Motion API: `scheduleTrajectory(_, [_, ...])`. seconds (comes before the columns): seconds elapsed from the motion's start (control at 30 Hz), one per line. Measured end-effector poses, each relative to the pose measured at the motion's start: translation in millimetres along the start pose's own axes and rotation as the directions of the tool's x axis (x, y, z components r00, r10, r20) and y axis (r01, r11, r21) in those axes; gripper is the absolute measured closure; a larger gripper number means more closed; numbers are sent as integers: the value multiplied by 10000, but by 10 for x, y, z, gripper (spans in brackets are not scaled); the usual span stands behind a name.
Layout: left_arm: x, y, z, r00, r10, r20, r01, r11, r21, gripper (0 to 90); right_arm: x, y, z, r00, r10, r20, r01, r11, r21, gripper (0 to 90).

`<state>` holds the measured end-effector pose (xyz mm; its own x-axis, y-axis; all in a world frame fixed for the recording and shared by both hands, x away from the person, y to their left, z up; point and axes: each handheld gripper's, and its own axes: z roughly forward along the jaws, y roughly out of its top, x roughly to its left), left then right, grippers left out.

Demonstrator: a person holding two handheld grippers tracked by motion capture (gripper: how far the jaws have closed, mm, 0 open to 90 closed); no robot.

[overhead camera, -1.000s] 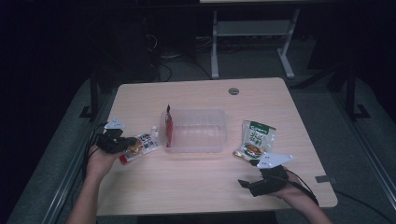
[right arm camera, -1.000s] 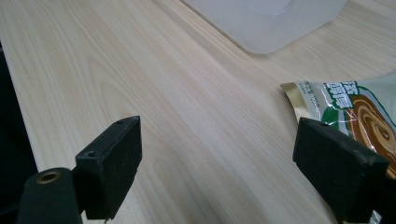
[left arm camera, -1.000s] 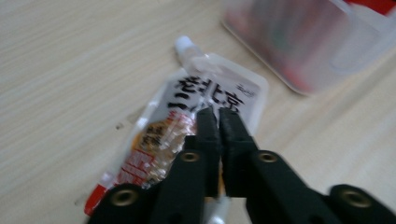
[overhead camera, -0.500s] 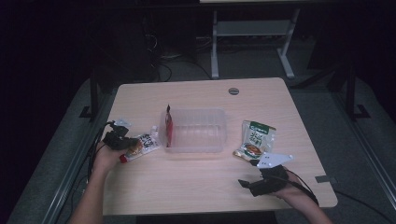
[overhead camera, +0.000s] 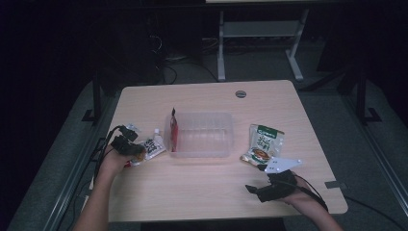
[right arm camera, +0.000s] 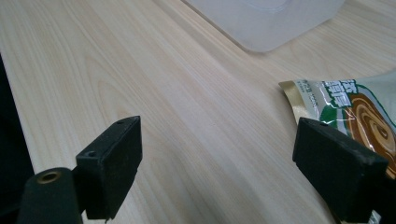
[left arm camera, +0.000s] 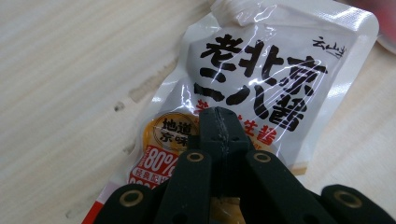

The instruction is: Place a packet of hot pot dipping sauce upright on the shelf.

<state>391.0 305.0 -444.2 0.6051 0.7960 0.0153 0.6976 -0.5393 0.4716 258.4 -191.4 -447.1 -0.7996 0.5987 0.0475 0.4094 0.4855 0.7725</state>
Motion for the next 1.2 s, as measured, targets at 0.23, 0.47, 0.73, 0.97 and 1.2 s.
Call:
scheduleTrajectory(0.23, [-30,-193,-106,9952,-266,947,271,9996,-42,900,-9,-1,2,10000,-17,31,17,10000,3,152])
scheduleTrajectory(0.47, [-147,-363,-191,9885,-281,1485,303,9995,-127,900,2,-7,-11,10000,96,25,-96,10000,20,152])
scheduleTrajectory(0.73, [-379,-478,-266,9846,55,1747,-55,10000,-8,900,-8,-3,-3,9999,130,62,-130,9999,20,152])
scheduleTrajectory(0.97, [-679,-541,-298,9744,575,2172,-577,9983,-53,900,-19,-10,-9,9999,133,100,-133,9999,2,153])
scheduleTrajectory(1.2, [-943,-500,-282,9576,1256,2594,-1273,9918,-103,900,-15,0,14,10000,7,65,-7,10000,40,153])
